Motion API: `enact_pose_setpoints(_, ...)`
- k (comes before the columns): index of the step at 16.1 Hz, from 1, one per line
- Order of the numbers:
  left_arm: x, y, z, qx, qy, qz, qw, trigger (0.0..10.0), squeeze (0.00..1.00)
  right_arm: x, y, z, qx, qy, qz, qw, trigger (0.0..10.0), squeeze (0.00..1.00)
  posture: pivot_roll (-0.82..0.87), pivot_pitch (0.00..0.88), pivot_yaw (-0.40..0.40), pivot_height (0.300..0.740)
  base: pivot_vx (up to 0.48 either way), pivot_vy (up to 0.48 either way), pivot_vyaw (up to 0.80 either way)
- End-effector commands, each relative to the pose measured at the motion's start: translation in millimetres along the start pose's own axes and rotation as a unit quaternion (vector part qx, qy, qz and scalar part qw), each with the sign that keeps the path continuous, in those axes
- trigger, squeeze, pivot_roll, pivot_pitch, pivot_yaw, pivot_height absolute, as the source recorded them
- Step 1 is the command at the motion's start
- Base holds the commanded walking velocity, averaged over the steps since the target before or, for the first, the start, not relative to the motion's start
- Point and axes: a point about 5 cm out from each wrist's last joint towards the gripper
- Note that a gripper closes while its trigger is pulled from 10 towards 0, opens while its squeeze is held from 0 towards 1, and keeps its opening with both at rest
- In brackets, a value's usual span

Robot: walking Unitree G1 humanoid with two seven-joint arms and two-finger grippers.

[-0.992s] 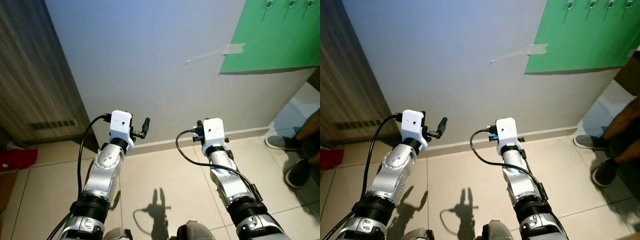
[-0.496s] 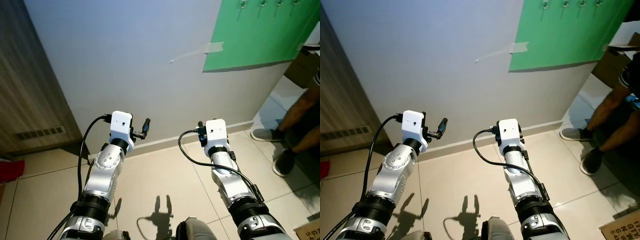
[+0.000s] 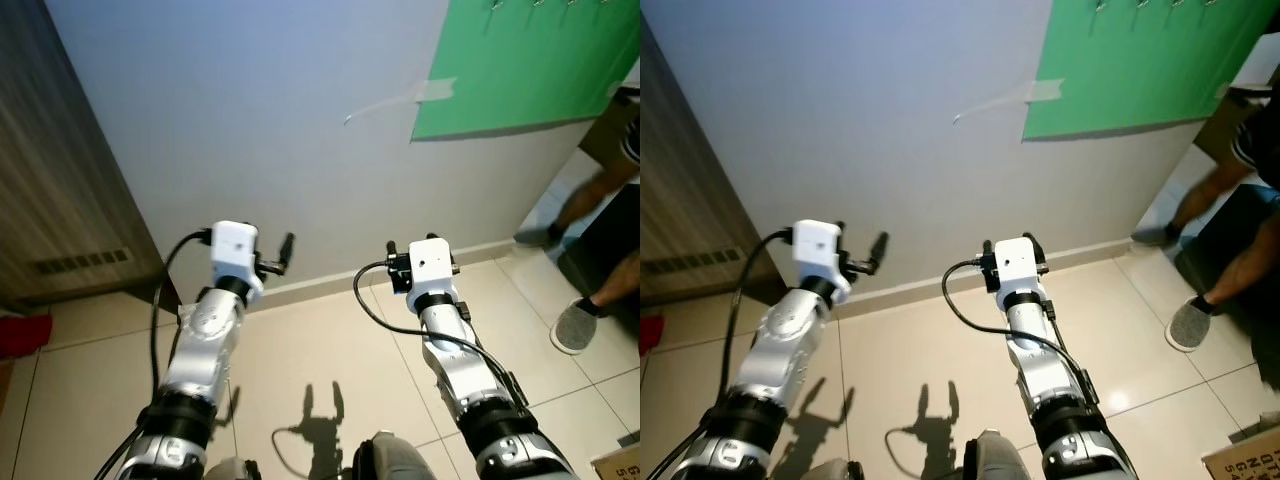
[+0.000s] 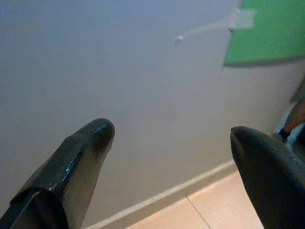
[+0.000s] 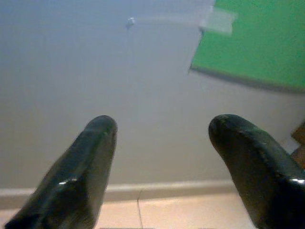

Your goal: Hang keys on a hook

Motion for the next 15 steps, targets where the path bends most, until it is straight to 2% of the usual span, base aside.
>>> enact_pose_setpoints(1,-3.5,8.9,1.8,0.028,0.005,0.004,1.0,10.0,0.0,5.8,9.6,-2.4,0.031,-0.009,0.01,0.999,10.0,1.0,-0.01,0.0,-0.038,0.688,0.0,0.0,0.0)
enact_pose_setpoints(4,-7.2,18.9,2.4,0.045,0.015,-0.018,0.999,10.0,0.0,20.7,22.7,-15.4,0.047,-0.039,0.033,0.998,10.0,1.0,0.05,0.0,-0.069,0.688,0.0,0.0,0.0)
enact_pose_setpoints(5,-13.0,26.3,3.0,0.056,0.022,-0.028,0.998,10.0,0.0,25.5,33.7,-23.5,0.062,-0.042,0.031,0.997,10.0,0.0,0.06,0.0,-0.073,0.688,0.0,0.0,0.0)
enact_pose_setpoints(8,-17.4,28.9,-0.2,0.048,0.024,-0.047,0.997,10.0,0.0,15.6,39.6,-29.7,0.069,-0.024,0.03,0.997,10.0,0.0,0.07,0.0,-0.068,0.688,0.0,0.0,0.0)
enact_pose_setpoints(9,-16.3,23.1,-1.6,0.026,0.024,-0.071,0.997,10.0,0.0,6.0,37.3,-28.1,0.062,-0.014,0.03,0.998,10.0,0.0,0.07,0.0,-0.067,0.688,0.0,0.0,0.0)
enact_pose_setpoints(10,-14.7,21.1,-1.6,0.02,0.02,-0.077,0.997,10.0,0.0,-1.0,35.1,-25.7,0.057,-0.005,0.031,0.998,10.0,0.0,0.07,0.0,-0.058,0.688,0.0,0.0,0.0)
enact_pose_setpoints(11,-10.5,18.1,-1.0,0.014,0.006,-0.073,0.997,10.0,0.0,-6.4,30.6,-21.6,0.051,0.006,0.026,0.998,10.0,0.0,0.06,0.0,-0.052,0.688,0.0,0.0,0.0)
enact_pose_setpoints(12,-11.3,18.0,-1.4,0.017,0.018,-0.047,0.999,10.0,0.0,-7.5,29.5,-18.4,0.058,0.006,0.018,0.998,10.0,0.0,0.06,0.0,-0.045,0.688,0.0,0.0,0.0)
enact_pose_setpoints(14,-12.8,18.8,-0.6,0.023,0.023,-0.037,0.999,10.0,0.0,-6.6,28.6,-15.1,0.068,0.008,0.018,0.998,10.0,0.0,0.05,0.0,-0.039,0.688,0.0,0.0,0.0)
enact_pose_setpoints(15,-17.0,17.5,0.5,0.021,0.037,-0.037,0.998,10.0,0.0,-3.5,12.0,-11.4,0.027,0.006,0.007,1.0,10.0,0.0,0.05,0.0,-0.03,0.688,0.0,0.0,0.0)
Point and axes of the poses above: a point about 5 cm out from each wrist's last joint towards the gripper, its own z axis pointing back from the gripper into the wrist, its own y axis along the axis of the wrist's last joint, x = y × z, and after that the axes turned 6 degrees about z, right-handed
